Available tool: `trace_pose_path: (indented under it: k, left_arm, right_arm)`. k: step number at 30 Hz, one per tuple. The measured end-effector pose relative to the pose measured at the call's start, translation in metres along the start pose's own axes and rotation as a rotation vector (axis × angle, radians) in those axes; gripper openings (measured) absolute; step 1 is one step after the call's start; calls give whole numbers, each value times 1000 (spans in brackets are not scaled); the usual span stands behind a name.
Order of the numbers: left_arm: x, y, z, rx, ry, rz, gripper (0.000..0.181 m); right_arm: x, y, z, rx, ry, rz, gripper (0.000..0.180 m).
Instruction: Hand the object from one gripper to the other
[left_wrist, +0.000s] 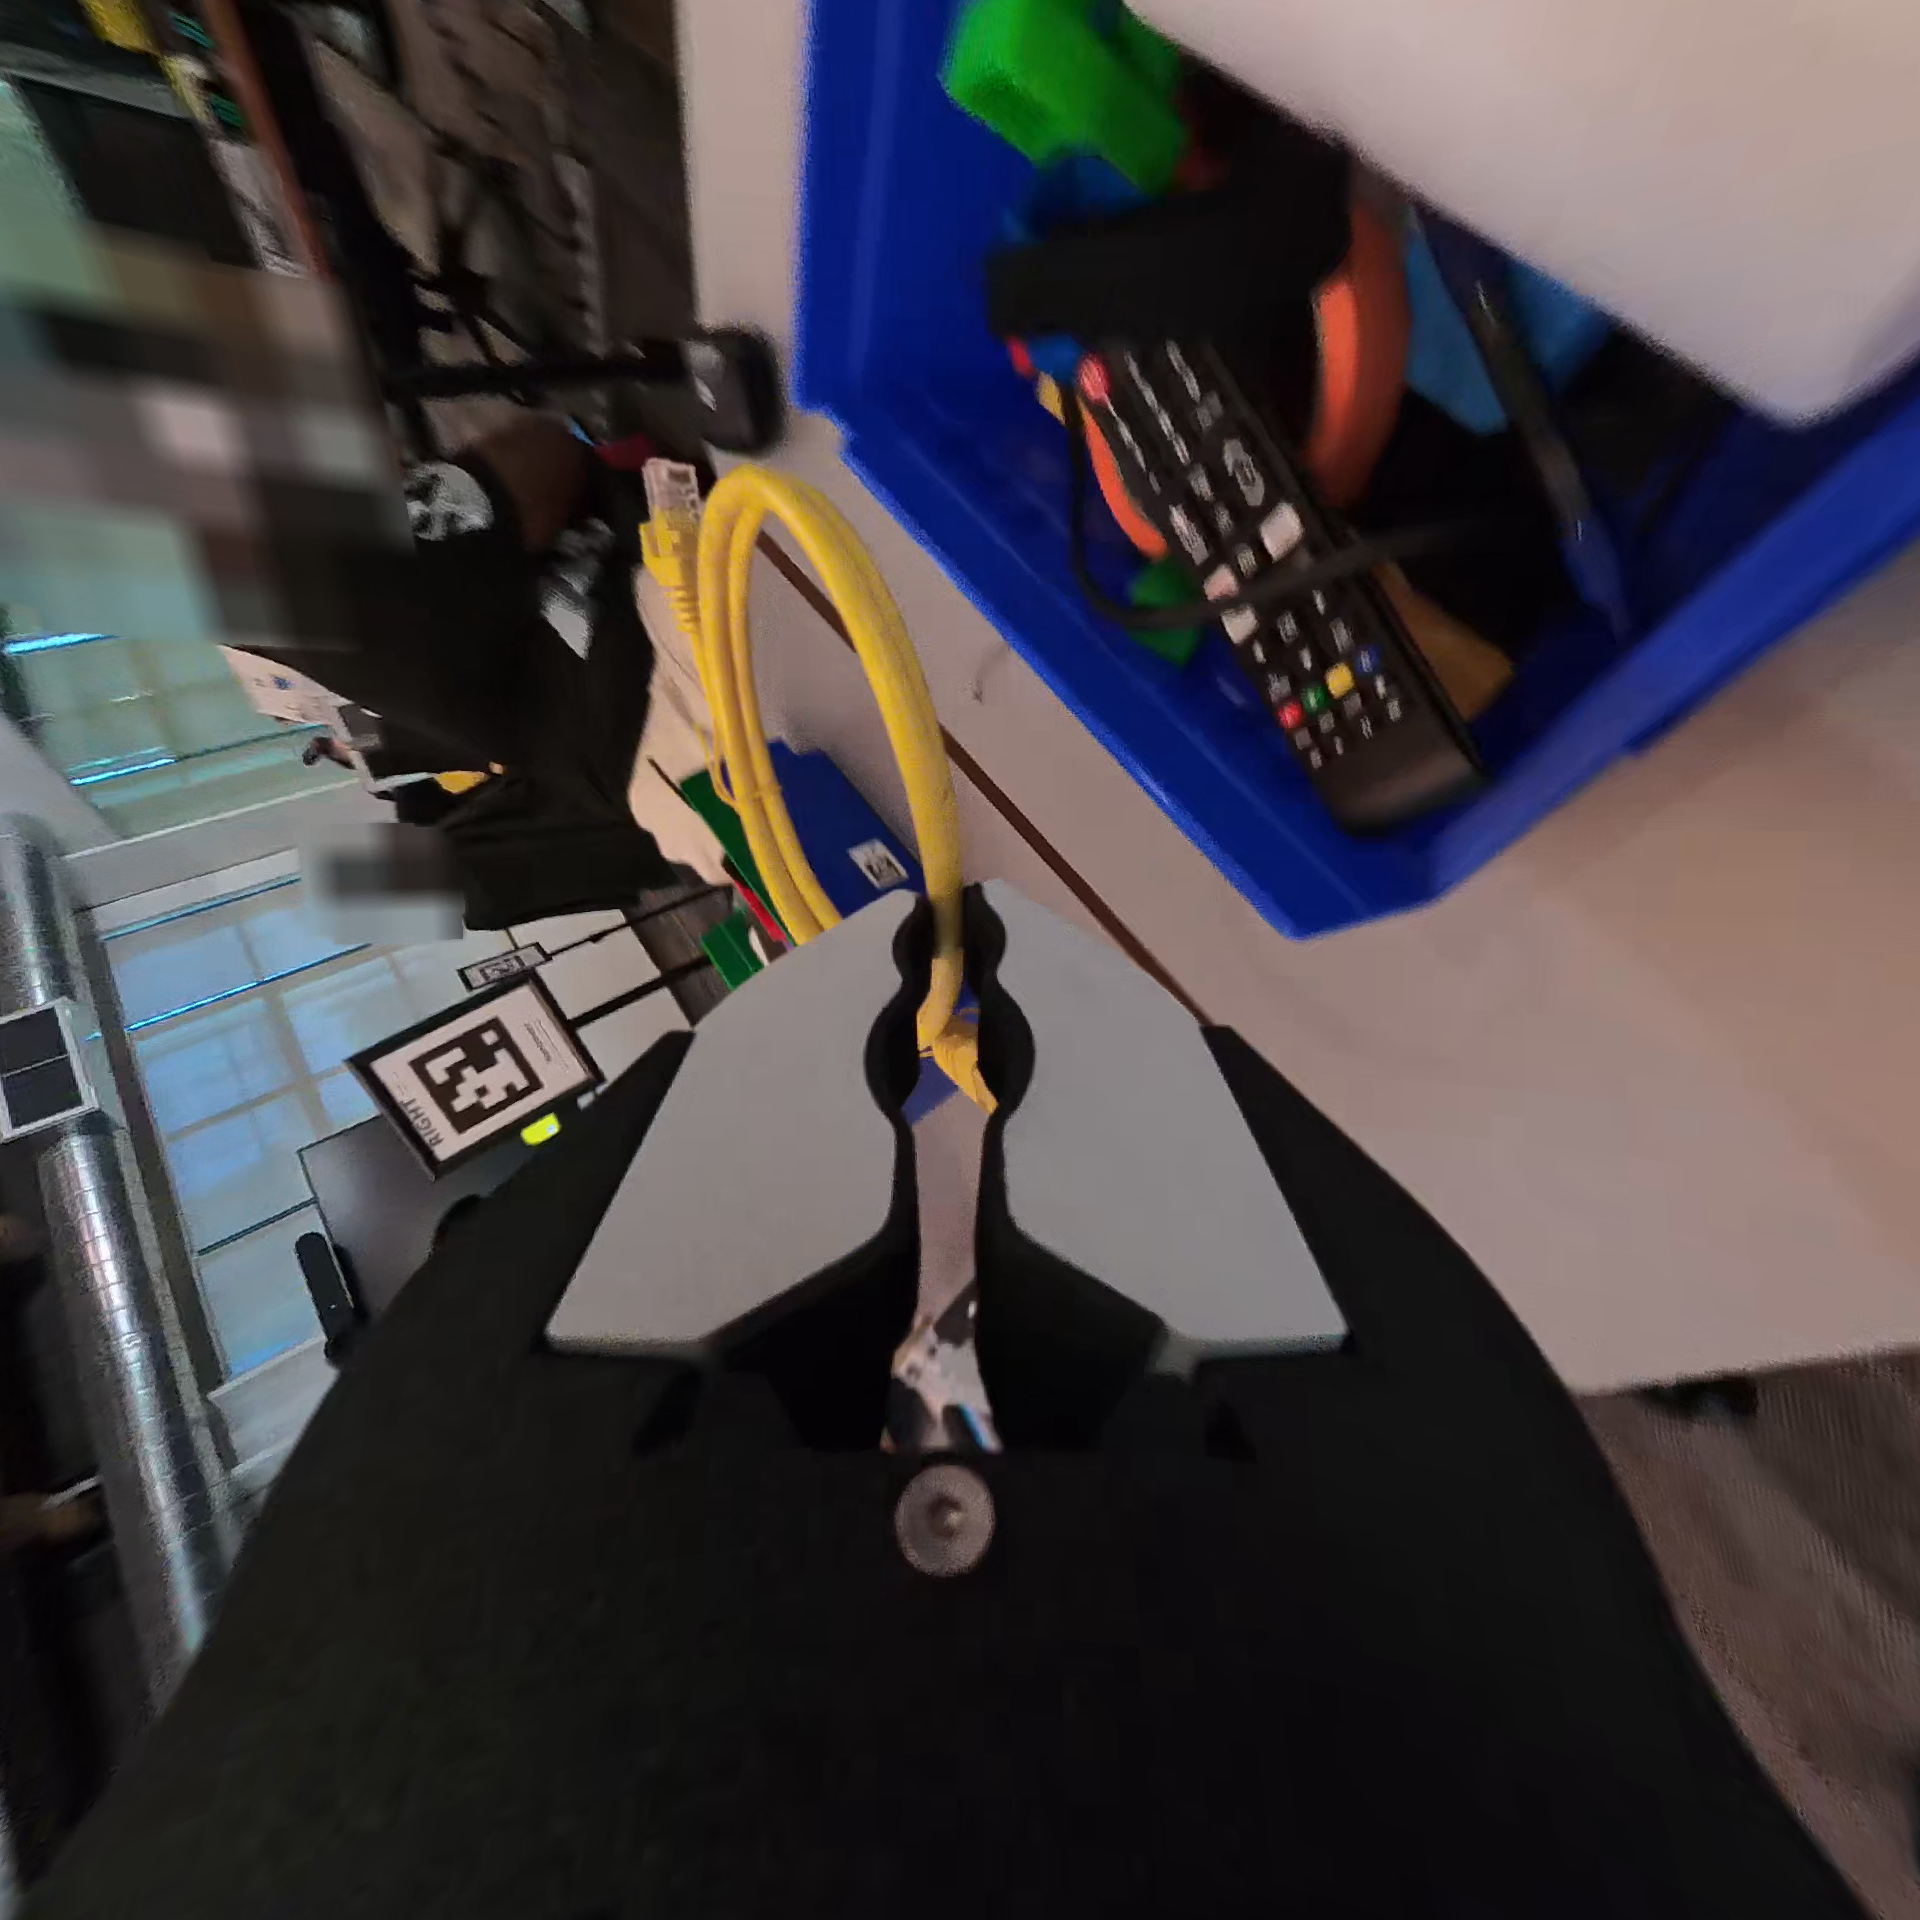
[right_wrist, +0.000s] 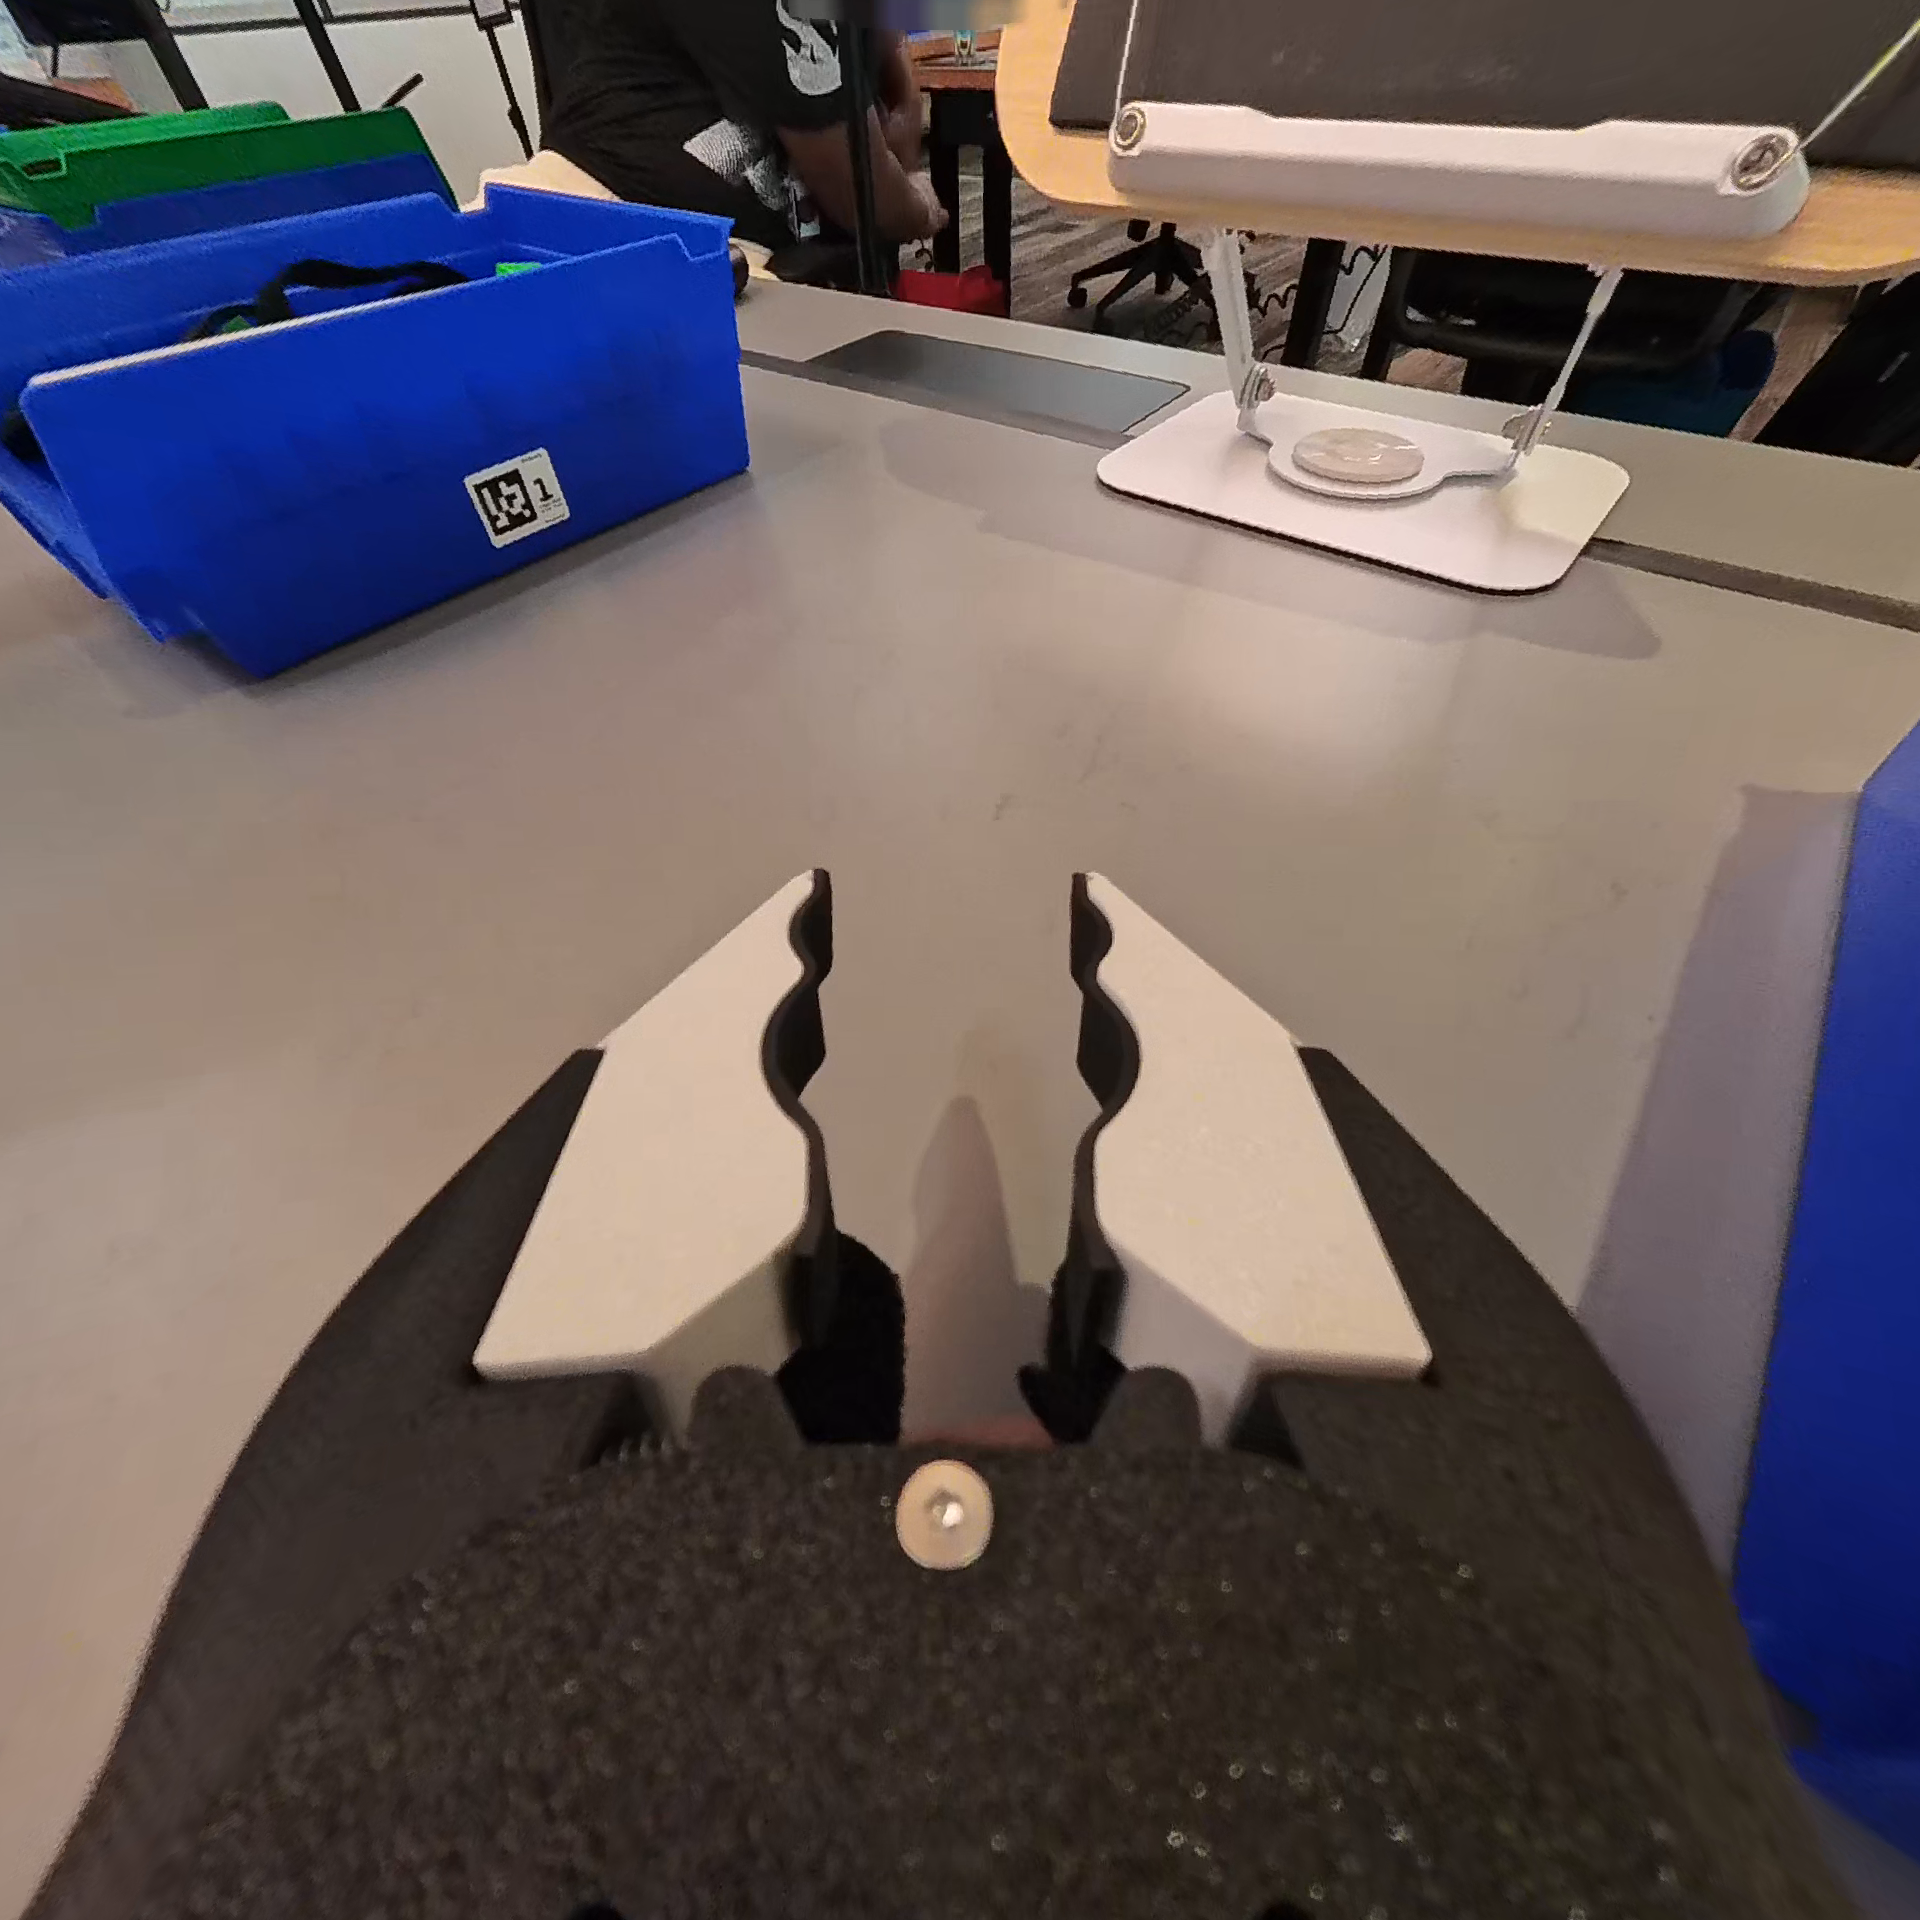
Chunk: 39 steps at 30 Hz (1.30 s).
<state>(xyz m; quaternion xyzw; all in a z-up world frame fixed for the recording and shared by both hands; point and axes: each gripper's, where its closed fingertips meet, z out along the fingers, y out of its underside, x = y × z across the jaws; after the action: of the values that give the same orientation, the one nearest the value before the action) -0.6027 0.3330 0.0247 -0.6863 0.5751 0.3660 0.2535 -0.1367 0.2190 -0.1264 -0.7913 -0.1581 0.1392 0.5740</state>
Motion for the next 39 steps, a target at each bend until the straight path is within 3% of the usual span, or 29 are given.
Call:
trace_pose_path:
  k: [5, 15, 18, 20, 23, 26, 31, 32, 35, 39]
  left_arm:
    - [-10, -53, -6, 152, -70, -151, 6]
    - [2, -171, -29, 511, -15, -376, 6]
    - [16, -217, -62, 786, 146, -525, 5]
    - [28, -248, -99, 1063, 360, -655, 5]
    - [41, -274, -159, 1490, 699, -773, 5]
    - [51, -283, -186, 1708, 973, -855, 5]
    - [68, -291, -190, 1804, 1139, -895, 5]
    - [70, -292, -189, 1805, 1145, -891, 5]
    - [73, -288, -184, 1823, 1181, -913, 5]
    - [88, -290, -177, 1811, 1238, -921, 5]
  right_arm:
    - [3, 0, 2, 2, -12, 36, 46]
    - [-3, 0, 2, 7, -32, 46, 46]
    - [-18, -9, 8, 29, -140, 113, 48]
    - [-30, -26, 14, 55, -259, 173, 51]
    - [-48, -74, 13, 168, -506, 317, 53]
    - [-54, -124, 7, 281, -709, 442, 52]
    - [-62, -170, -7, 406, -931, 602, 49]
    - [-63, -171, -7, 404, -945, 625, 47]
    - [-60, -164, -7, 425, -971, 658, 18]
    - [-61, -153, -7, 387, -992, 675, 12]
